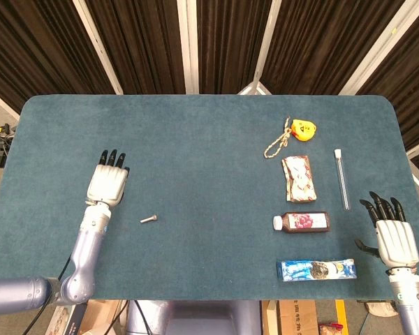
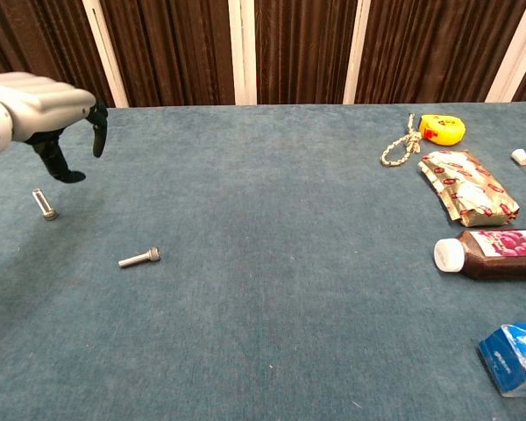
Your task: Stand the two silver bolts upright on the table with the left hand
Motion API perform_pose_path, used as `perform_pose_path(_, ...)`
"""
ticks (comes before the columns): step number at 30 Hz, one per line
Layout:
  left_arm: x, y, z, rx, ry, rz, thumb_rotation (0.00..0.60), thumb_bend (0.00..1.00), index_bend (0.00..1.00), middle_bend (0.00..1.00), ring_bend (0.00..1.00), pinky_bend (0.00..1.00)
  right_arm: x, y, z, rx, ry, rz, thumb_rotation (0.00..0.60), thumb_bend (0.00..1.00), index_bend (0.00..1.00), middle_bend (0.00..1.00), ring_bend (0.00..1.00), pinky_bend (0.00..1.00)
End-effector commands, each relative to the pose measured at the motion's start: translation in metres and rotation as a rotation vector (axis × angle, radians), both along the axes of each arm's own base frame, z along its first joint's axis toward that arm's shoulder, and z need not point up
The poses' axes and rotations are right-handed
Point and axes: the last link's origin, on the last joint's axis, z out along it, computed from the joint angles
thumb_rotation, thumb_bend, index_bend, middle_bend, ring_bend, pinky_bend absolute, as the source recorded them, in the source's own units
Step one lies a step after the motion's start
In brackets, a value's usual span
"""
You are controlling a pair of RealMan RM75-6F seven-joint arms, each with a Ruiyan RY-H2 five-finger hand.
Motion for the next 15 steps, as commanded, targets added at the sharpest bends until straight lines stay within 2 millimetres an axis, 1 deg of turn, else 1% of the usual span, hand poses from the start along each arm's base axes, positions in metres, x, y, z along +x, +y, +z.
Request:
perform_pose_path(1,-0.005,-0.012,-0.002,-0.052,-0.055,0.055,0.600,0.42,0.43,0.07,0.00,0.00,0.000,0.000,-0.001,0.004,0.002,0.001,0.600,0.17,0.18,0.09,0.12,0.00)
perform_pose_path(3,-0.005,-0.017,-0.001,-0.082,-0.077,0.087,0.600,0.42,0.43,0.07,0.00,0.00,0.001,0.000,-0.002,0.005,0.003,0.003,0.600,0.17,0.18,0.09,0.12,0.00)
perform_pose_path(10,-0.003,-0.026,0.001,-0.145,-0.045,0.142,0.600,0.42,0.43,0.07,0.00,0.00,0.001,0.000,-0.003,0.009,0.007,0.002,0.600,0.17,0.18,0.09,0.12,0.00)
perform_pose_path(15,0.007,-0.033,-0.004,-0.172,-0.042,0.150,0.600,0.42,0.44,0.07,0.00,0.00,0.001,-0.001,-0.005,0.011,0.008,0.005,0.600,0.17,0.18,0.09,0.12,0.00)
